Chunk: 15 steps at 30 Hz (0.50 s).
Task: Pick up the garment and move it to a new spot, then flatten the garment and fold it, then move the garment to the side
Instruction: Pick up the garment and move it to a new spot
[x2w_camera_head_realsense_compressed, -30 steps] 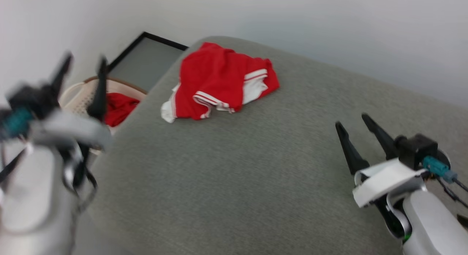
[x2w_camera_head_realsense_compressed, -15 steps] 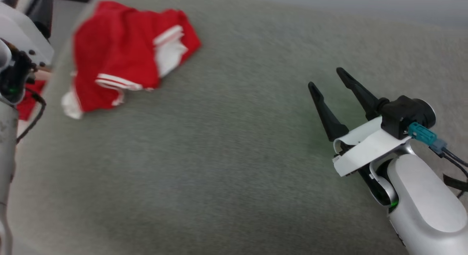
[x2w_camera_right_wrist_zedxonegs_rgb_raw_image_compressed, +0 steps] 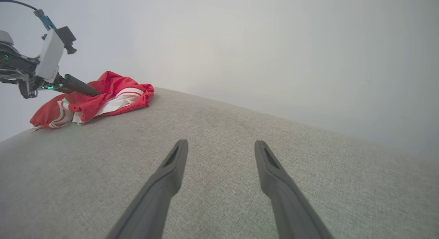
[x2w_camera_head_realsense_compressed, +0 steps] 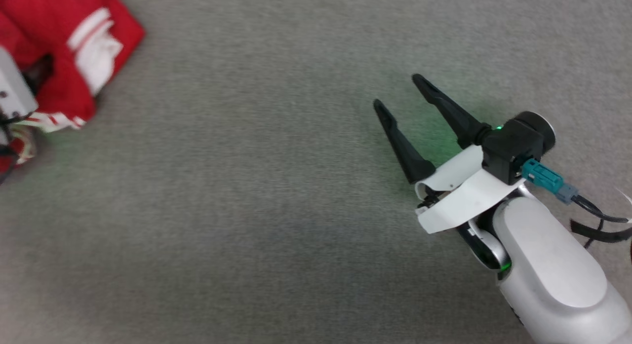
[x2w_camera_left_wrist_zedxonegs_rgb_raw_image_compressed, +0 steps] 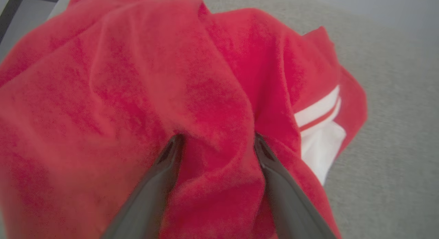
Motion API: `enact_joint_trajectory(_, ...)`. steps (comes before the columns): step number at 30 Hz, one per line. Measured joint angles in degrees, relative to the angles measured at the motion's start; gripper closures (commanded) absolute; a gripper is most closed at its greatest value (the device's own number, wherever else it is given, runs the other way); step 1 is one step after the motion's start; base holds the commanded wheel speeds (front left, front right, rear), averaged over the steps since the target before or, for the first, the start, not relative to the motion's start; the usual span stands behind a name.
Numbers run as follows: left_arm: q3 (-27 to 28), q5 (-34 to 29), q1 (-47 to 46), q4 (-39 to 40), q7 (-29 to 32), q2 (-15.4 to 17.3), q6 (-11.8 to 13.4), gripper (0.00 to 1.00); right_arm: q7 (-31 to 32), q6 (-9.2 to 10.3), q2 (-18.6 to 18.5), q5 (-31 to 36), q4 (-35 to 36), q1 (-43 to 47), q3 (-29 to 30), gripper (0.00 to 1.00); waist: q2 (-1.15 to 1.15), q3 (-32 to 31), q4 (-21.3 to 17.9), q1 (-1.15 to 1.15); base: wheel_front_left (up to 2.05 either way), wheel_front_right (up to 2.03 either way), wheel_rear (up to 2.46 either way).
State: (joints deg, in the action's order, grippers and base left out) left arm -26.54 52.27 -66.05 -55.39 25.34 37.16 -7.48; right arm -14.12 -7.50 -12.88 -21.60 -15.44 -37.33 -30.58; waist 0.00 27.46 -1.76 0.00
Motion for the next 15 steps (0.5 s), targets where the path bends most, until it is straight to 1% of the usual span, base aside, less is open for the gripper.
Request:
enact_joint_trajectory(6, -1.3, 1.0, -1.1, -4.8, 0.0, 2.3, 0.0, 0.00, 0.1, 0.00, 0.4, 0.2, 3.4, -0.9, -1.2, 0.00, 0.00, 2.9, -3.6, 0.00, 0.00, 0.00, 0.00)
enact_joint_trajectory(8, -0.7, 2.9, -2.3, -6.7, 0.6, 2.7, -0.1, 0.00, 0.3, 0.00, 0.4, 0.5, 5.1, -0.8, -1.2, 0.00, 0.00, 4.4, -5.0, 0.00, 0.00, 0.00, 0.00)
enact_joint_trajectory(9, -0.7, 2.9, -2.3, -6.7, 0.6, 2.7, -0.1, 0.00, 0.3, 0.00, 0.4, 0.5, 5.1, -0.8, -1.2, 0.00, 0.00, 4.4, -5.0, 0.00, 0.00, 0.00, 0.00)
enact_joint_trajectory(11, -0.8, 4.3, -3.0, -7.2, 2.6, 3.5, -0.1, 0.00, 0.9, 0.00, 0.4, 0.9, 6.8, -0.4, -1.1, 0.00, 0.00, 5.6, -6.0, 0.00, 0.00, 0.00, 0.00)
enact_joint_trajectory(14, -0.9, 5.6, -3.3, -6.8, 3.2, 4.2, -0.1, 0.00, 1.6, 0.00, 0.4, 1.3, 8.1, 0.3, -0.9, 0.00, 0.00, 6.5, -6.6, 0.00, 0.00, 0.00, 0.00)
enact_joint_trajectory(15, -1.1, 6.0, -3.3, -6.4, 3.4, 4.3, 0.0, 0.40, 1.6, 0.00, 0.4, 1.4, 8.4, 0.3, -0.9, 0.00, 0.00, 6.7, -6.7, 0.00, 0.00, 0.00, 0.00)
